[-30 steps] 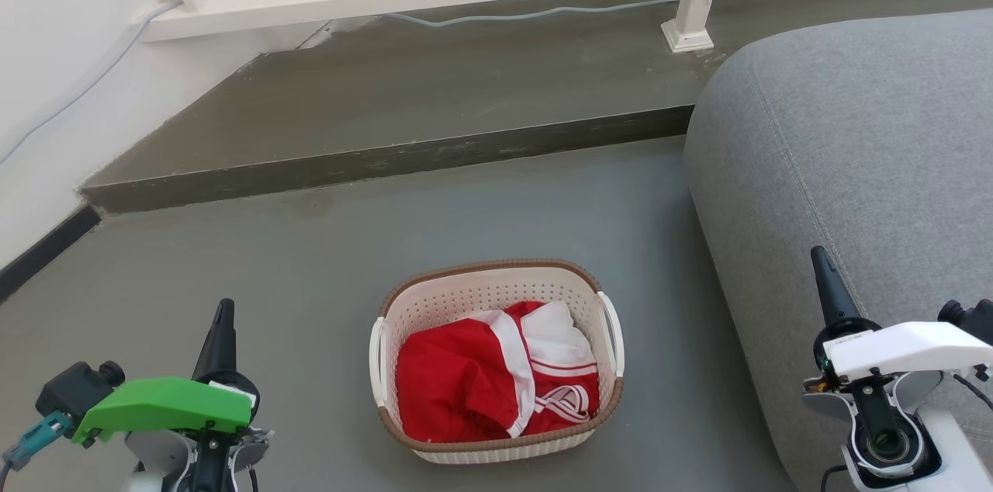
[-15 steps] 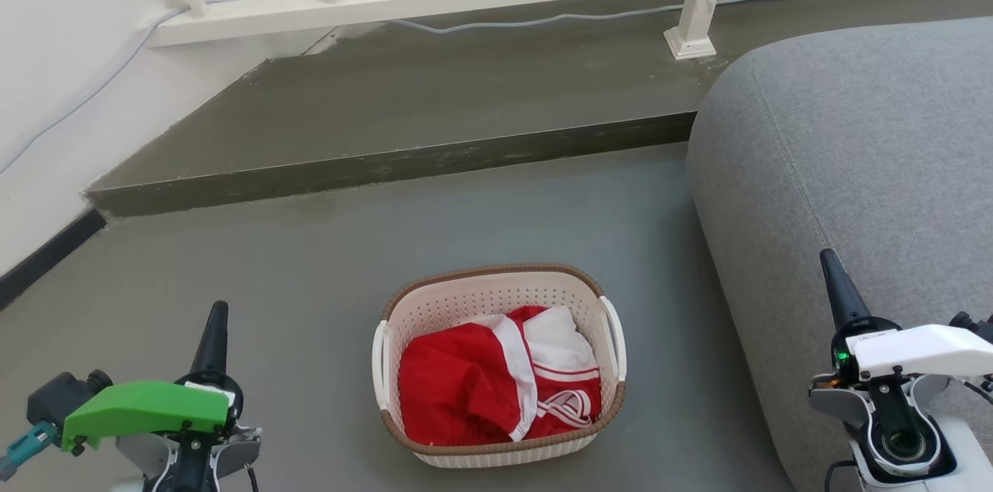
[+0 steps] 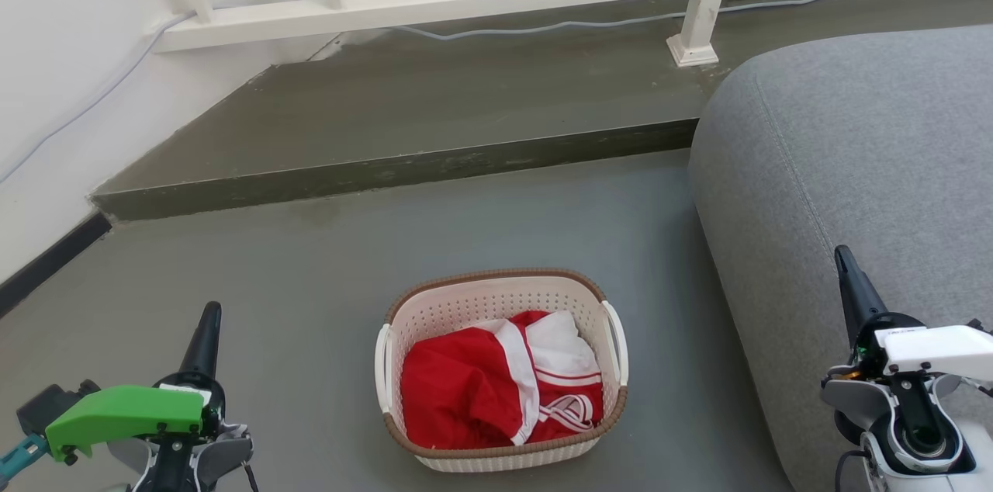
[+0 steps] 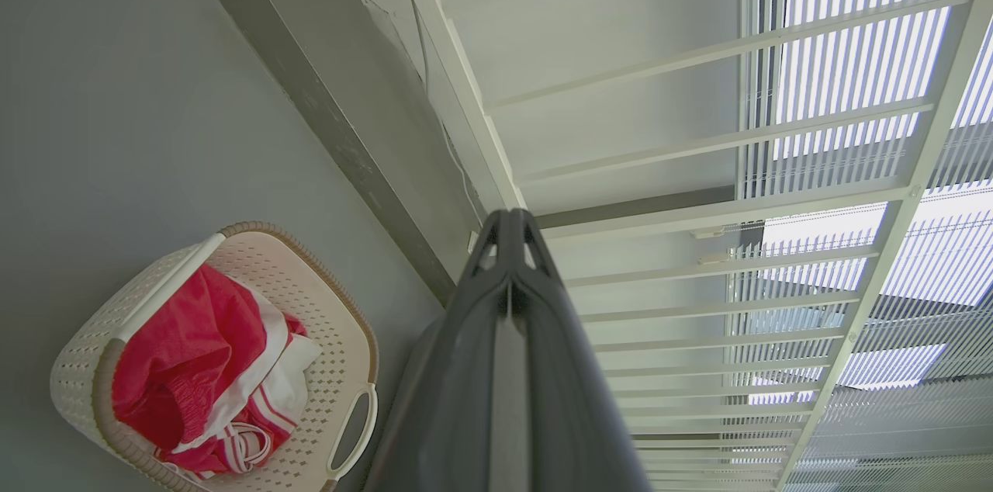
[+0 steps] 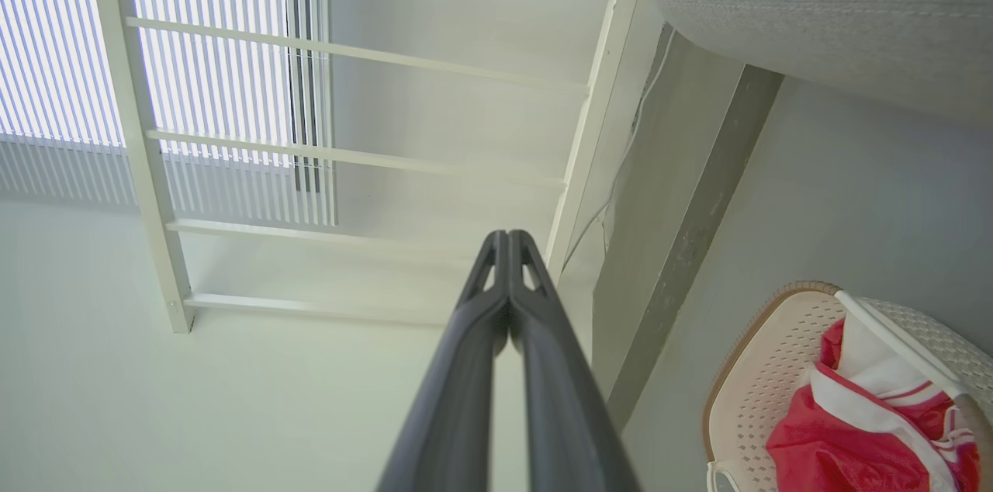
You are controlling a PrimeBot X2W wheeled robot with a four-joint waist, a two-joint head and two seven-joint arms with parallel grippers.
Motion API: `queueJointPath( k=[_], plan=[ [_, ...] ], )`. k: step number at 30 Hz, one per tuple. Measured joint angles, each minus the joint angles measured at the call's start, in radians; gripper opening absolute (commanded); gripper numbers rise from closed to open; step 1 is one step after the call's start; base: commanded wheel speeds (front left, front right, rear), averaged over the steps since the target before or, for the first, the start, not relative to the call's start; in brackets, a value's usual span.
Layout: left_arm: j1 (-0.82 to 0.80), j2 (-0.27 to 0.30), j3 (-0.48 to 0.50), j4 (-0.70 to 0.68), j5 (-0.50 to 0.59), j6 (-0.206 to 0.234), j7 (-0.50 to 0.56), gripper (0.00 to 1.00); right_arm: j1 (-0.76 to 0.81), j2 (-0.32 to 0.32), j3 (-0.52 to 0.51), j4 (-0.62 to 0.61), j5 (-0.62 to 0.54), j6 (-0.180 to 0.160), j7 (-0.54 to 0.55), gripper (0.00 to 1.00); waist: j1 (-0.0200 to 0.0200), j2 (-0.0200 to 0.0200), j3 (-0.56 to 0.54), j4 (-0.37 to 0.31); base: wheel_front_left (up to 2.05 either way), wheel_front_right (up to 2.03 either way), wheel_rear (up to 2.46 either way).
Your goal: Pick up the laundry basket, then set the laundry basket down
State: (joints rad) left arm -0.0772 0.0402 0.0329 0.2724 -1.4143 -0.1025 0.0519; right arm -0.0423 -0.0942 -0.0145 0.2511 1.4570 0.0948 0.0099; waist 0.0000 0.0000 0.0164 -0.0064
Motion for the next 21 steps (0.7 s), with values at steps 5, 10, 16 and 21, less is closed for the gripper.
queueJointPath(
  k=[5,10,16,21],
  plan=[
    [0.0,0.0,0.009,0.001,-0.048,-0.003,0.015,0.0,-0.002,0.002,-0.015,0.006,0.053,0.002,0.01,0.0,0.0,0.0,-0.004,0.002,0.0,0.0,0.0],
    [0.0,0.0,0.025,0.003,-0.1,-0.012,0.028,0.0,-0.011,0.006,-0.032,0.011,0.105,0.011,0.028,0.0,0.0,0.0,-0.008,0.004,0.0,0.0,0.0],
    [0.0,0.0,0.035,0.004,-0.163,-0.013,0.049,0.0,-0.011,0.009,-0.051,0.016,0.17,0.019,0.044,0.0,0.0,0.0,-0.013,0.006,0.0,0.0,0.0],
    [0.0,0.0,0.039,0.004,-0.192,-0.021,0.053,0.0,-0.011,0.013,-0.056,0.019,0.196,0.019,0.048,0.0,0.0,0.0,-0.014,0.007,0.0,0.0,0.0]
  ],
)
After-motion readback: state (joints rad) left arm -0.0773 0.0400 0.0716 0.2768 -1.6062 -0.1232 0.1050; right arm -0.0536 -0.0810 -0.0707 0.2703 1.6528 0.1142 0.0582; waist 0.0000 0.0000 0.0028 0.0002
